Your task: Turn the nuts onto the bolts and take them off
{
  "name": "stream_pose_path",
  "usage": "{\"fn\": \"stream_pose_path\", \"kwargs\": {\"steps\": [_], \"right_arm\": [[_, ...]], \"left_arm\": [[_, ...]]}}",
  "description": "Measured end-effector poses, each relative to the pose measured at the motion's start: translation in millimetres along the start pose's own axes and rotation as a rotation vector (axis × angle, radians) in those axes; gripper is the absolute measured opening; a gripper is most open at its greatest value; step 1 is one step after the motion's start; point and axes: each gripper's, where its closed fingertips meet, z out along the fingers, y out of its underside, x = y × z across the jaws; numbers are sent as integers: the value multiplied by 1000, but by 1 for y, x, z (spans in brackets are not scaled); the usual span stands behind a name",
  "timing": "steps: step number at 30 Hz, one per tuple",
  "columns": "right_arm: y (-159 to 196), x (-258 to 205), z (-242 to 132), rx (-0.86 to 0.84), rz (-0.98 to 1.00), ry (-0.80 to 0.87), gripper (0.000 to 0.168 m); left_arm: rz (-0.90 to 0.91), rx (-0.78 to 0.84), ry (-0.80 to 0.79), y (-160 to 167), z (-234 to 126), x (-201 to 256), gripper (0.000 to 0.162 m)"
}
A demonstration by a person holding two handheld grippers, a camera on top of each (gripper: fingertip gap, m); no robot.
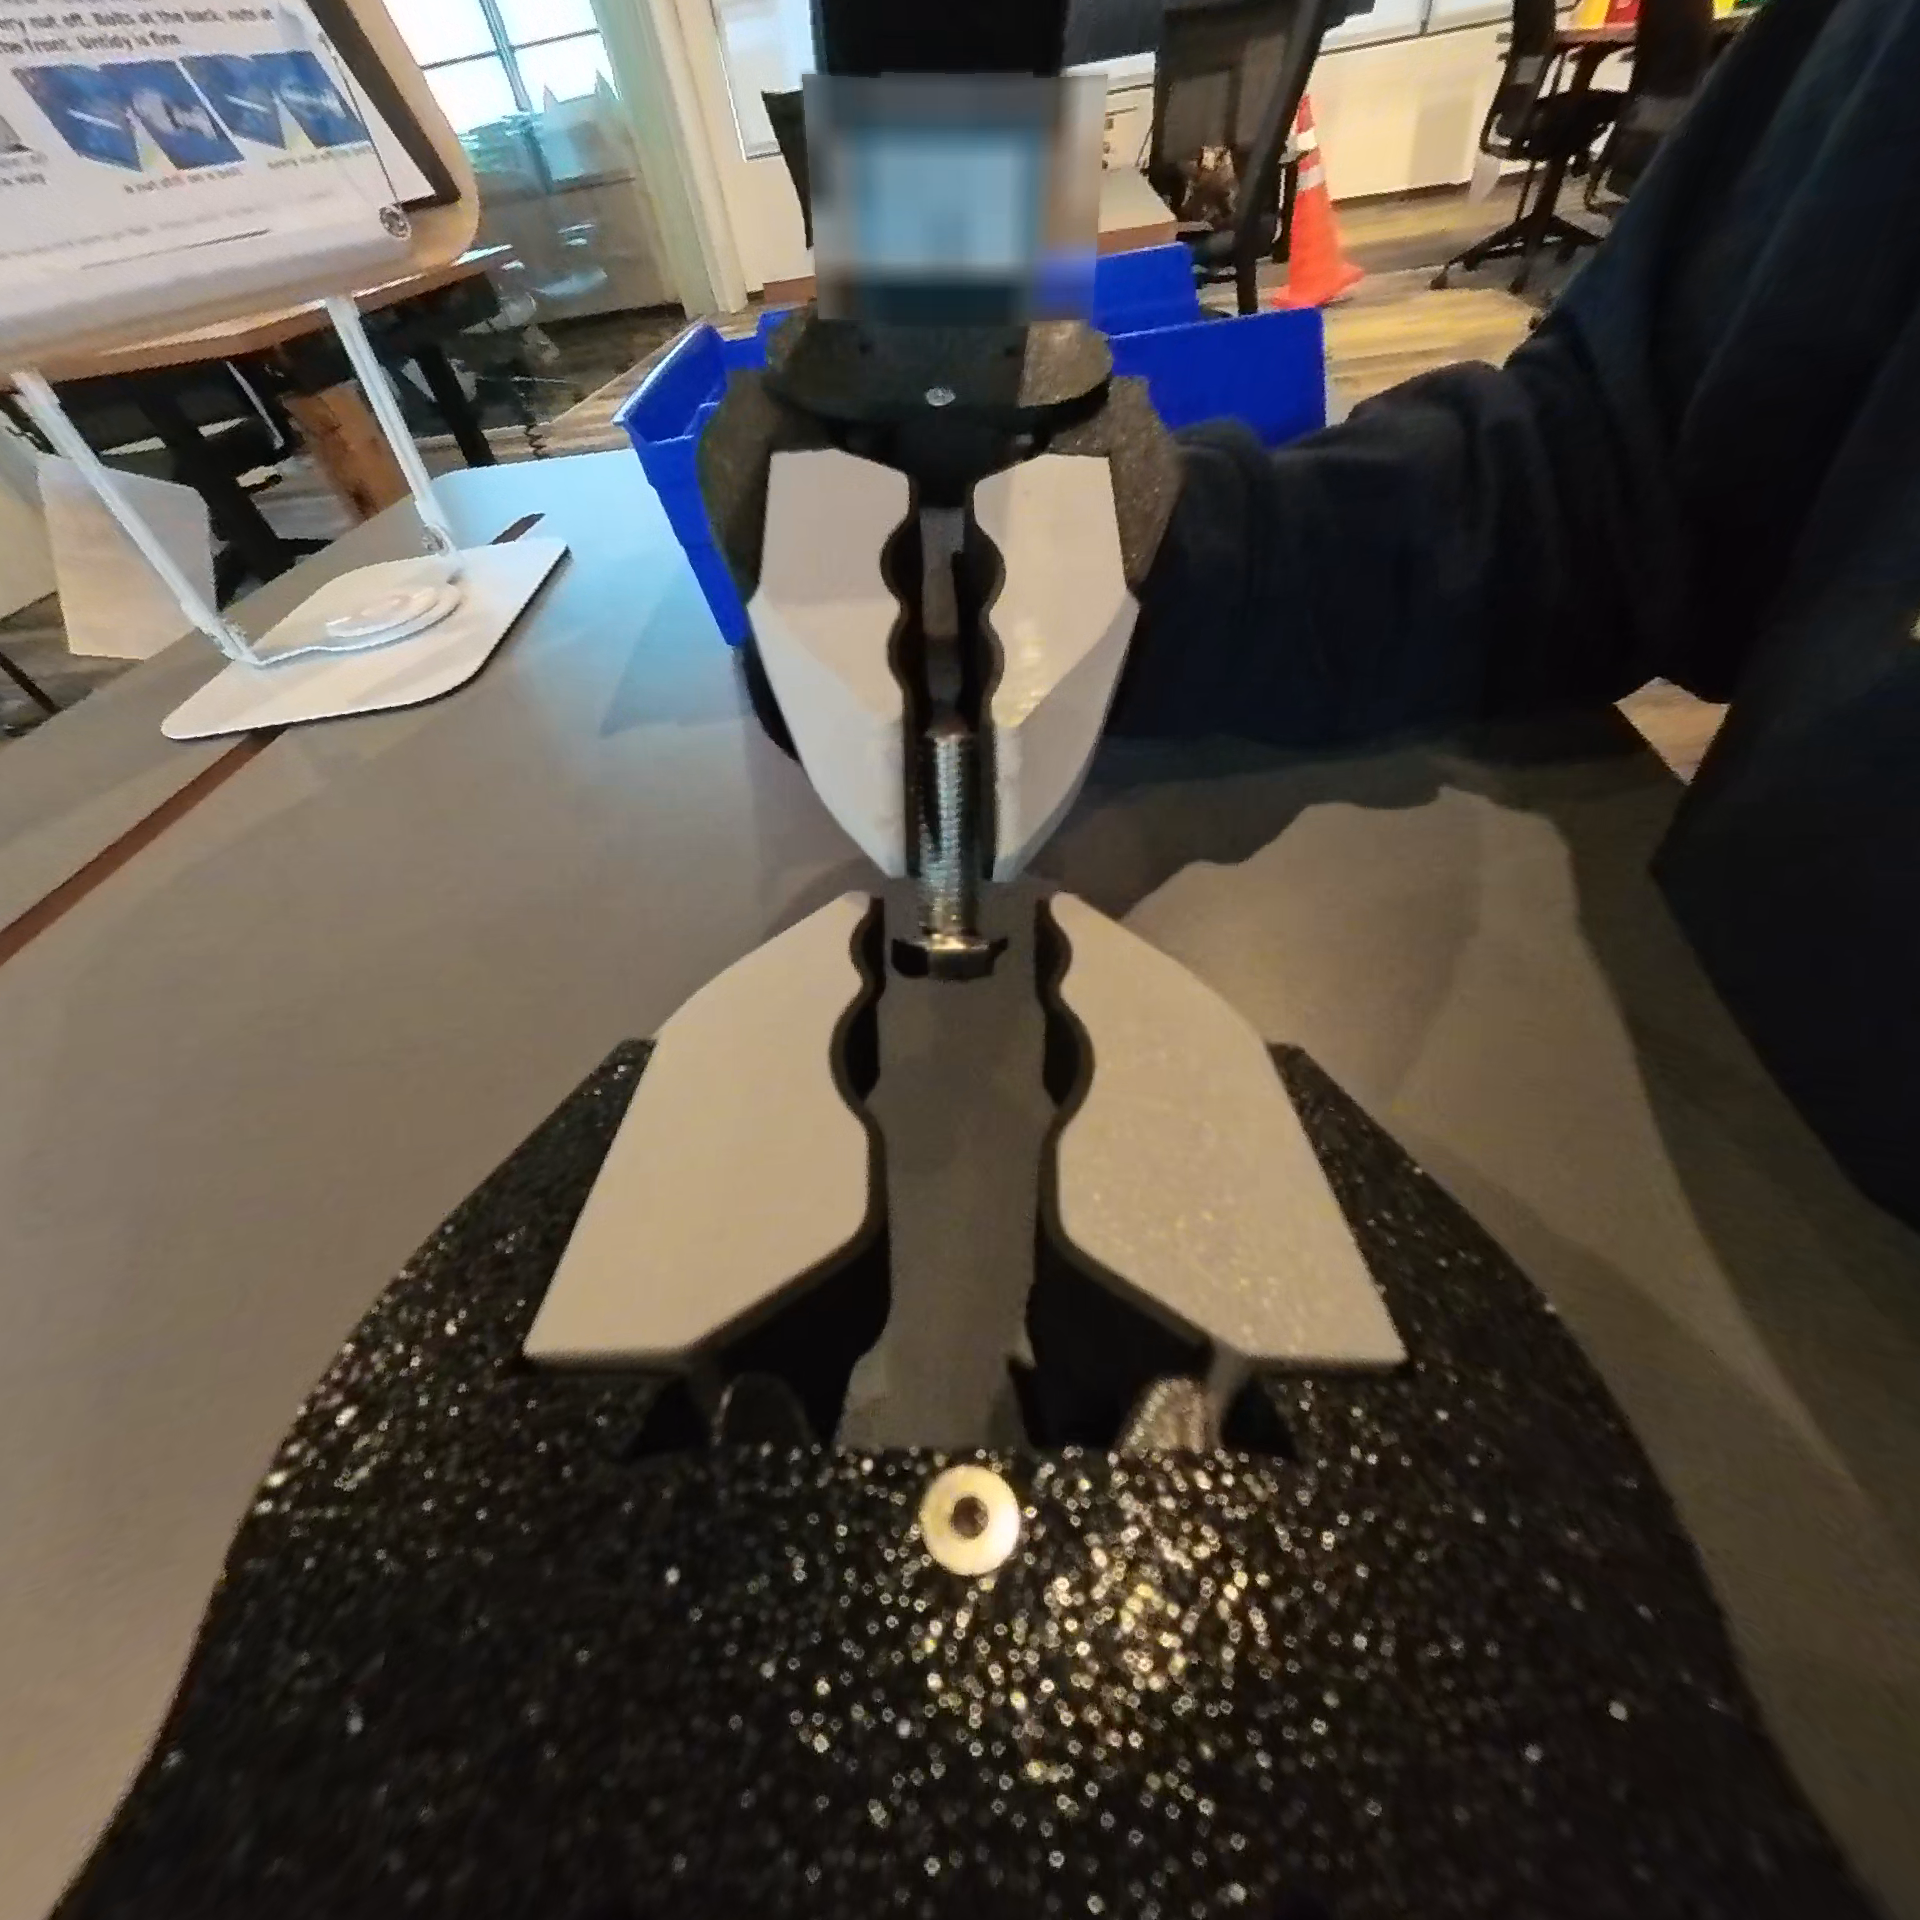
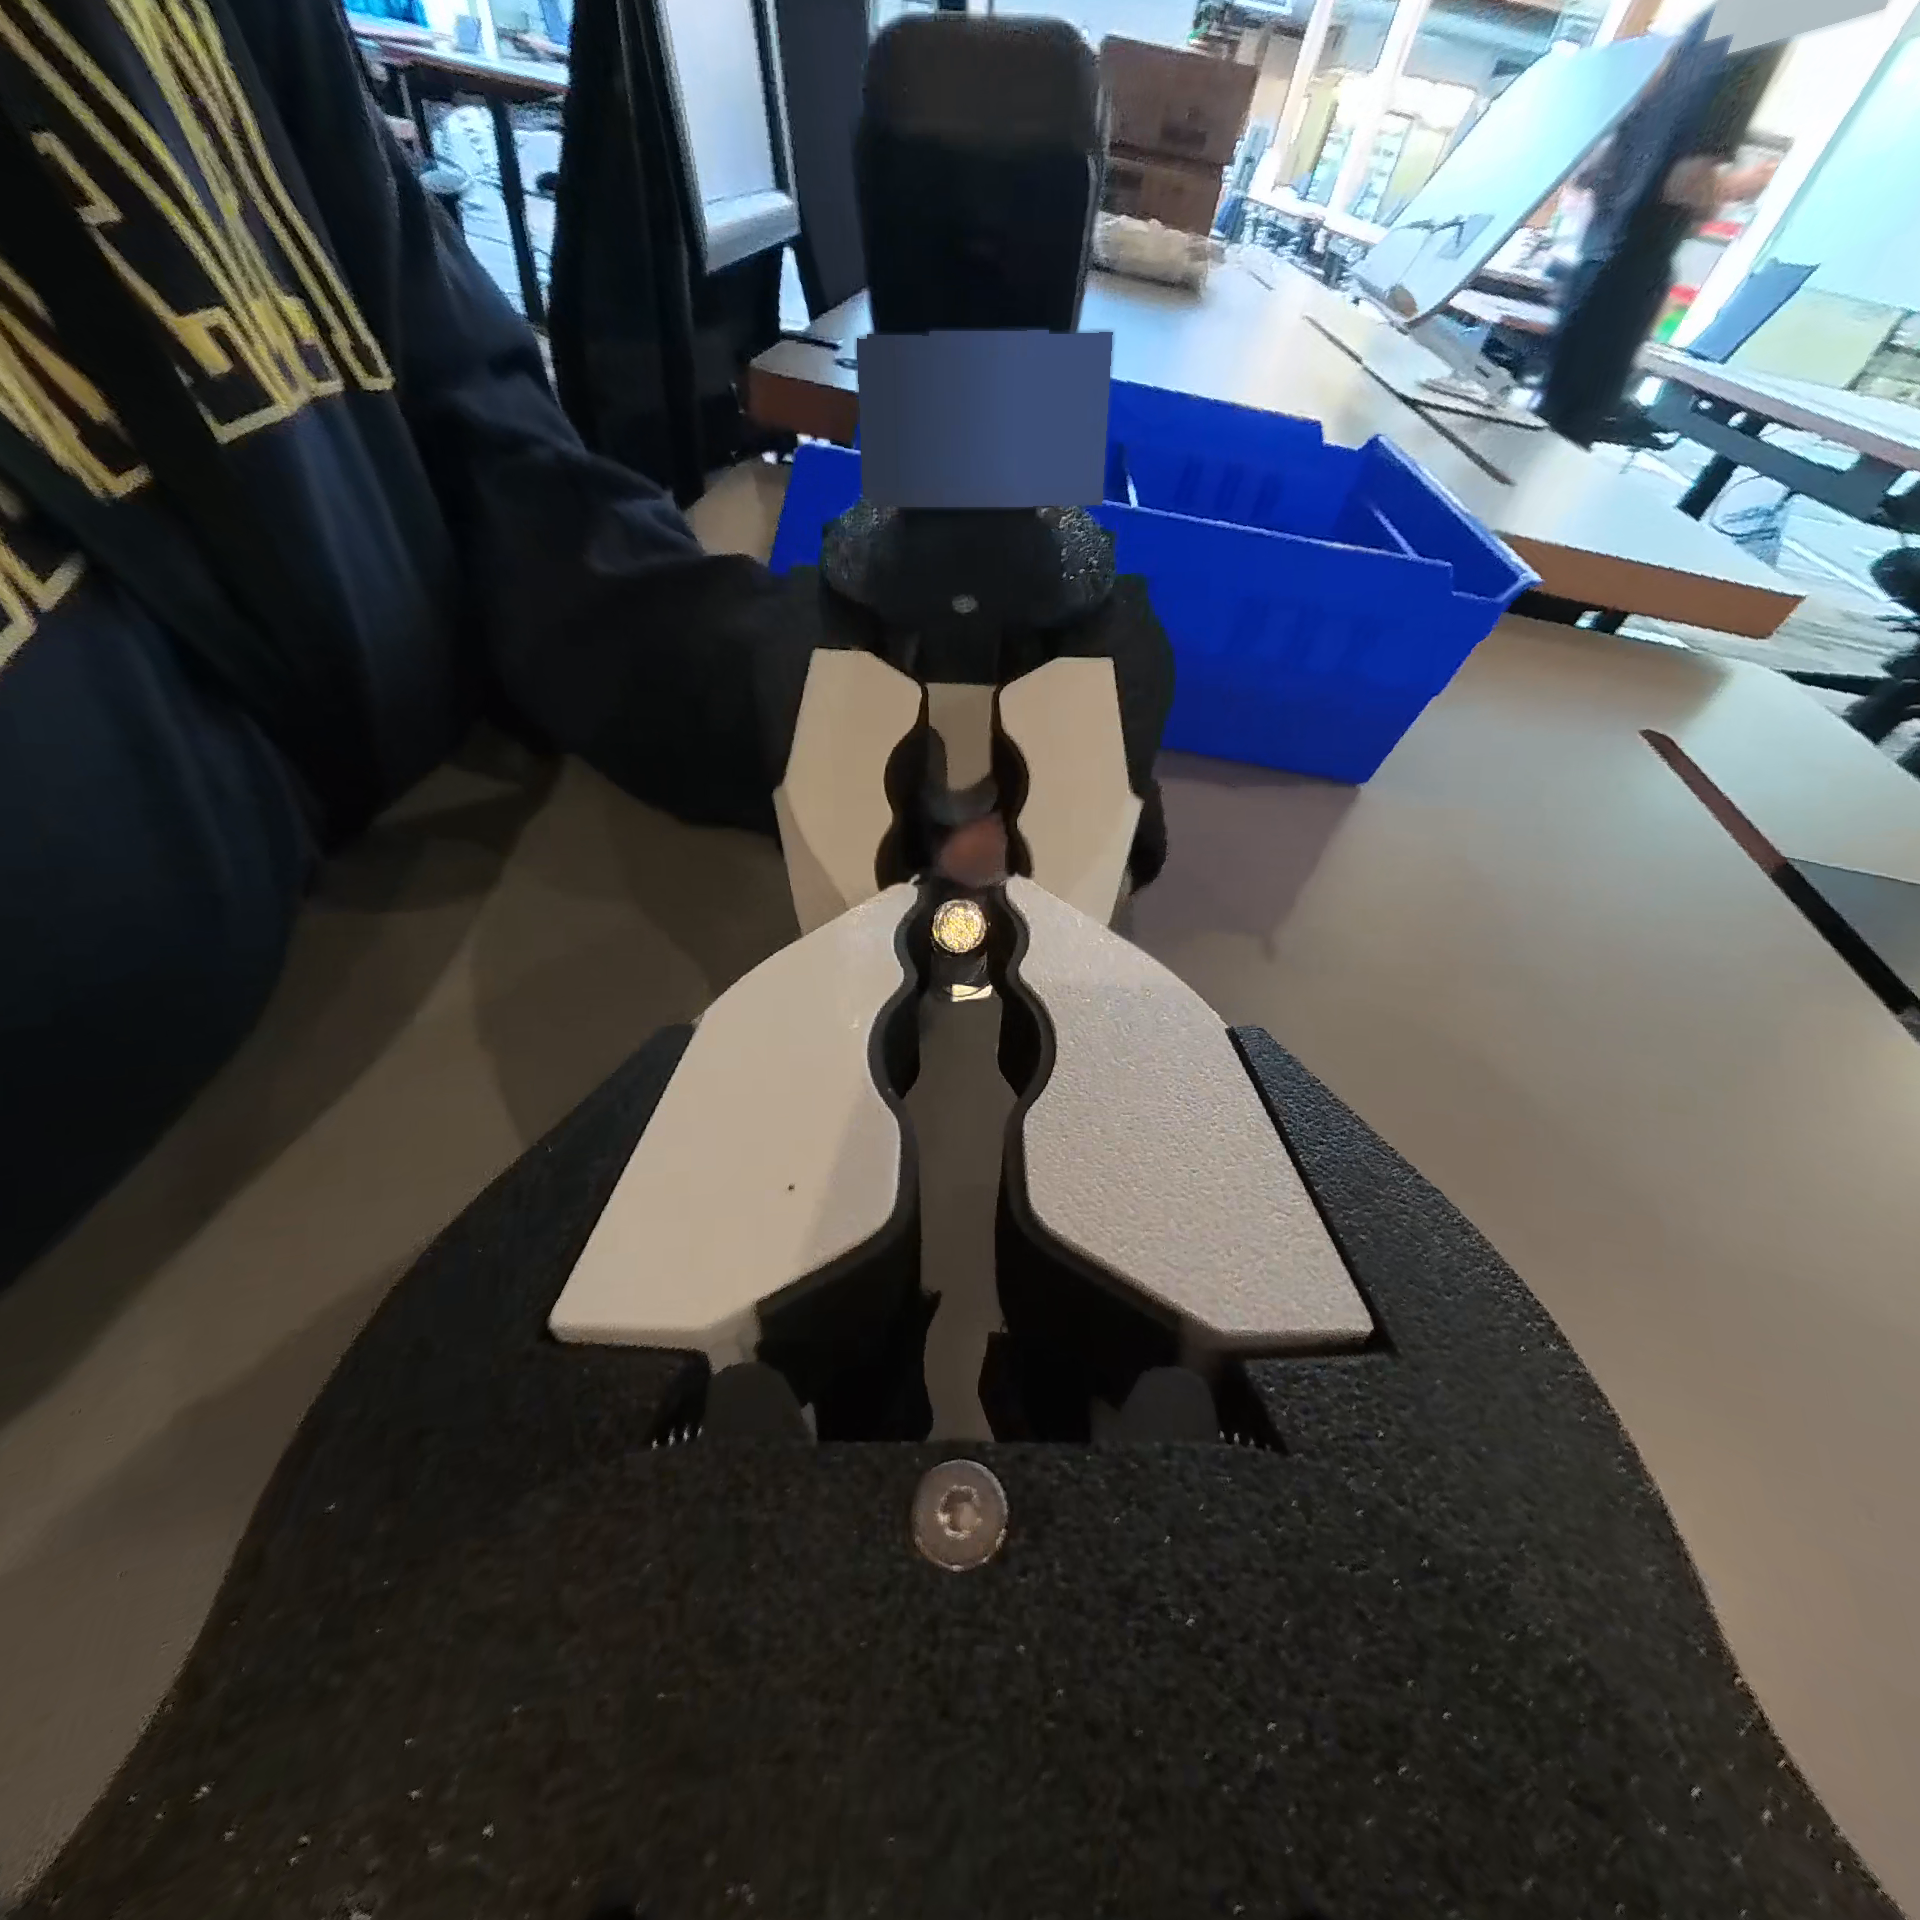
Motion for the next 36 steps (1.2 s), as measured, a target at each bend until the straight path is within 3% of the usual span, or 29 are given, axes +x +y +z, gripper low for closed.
{"fn": "stream_pose_path", "kwargs": {"steps": [13,18,23,27,31,36], "right_arm": [[-2,-19,-2,-7,-48,-100,10],[-3,-15,-3,9,-20,-85,10],[-1,31,-19,73,64,179,23],[34,73,-31,-77,202,450,29],[76,81,-24,-307,337,511,36],[94,87,-18,-416,374,548,36]], "left_arm": [[-33,17,152,-1,-1,17,18],[-75,22,136,-2,-1,12,18],[-113,46,-81,-2,-13,-24,18],[-129,108,-257,-9,-31,-49,18],[-141,145,-348,-10,-40,-60,18],[-164,127,-375,-5,-38,-63,18]]}}
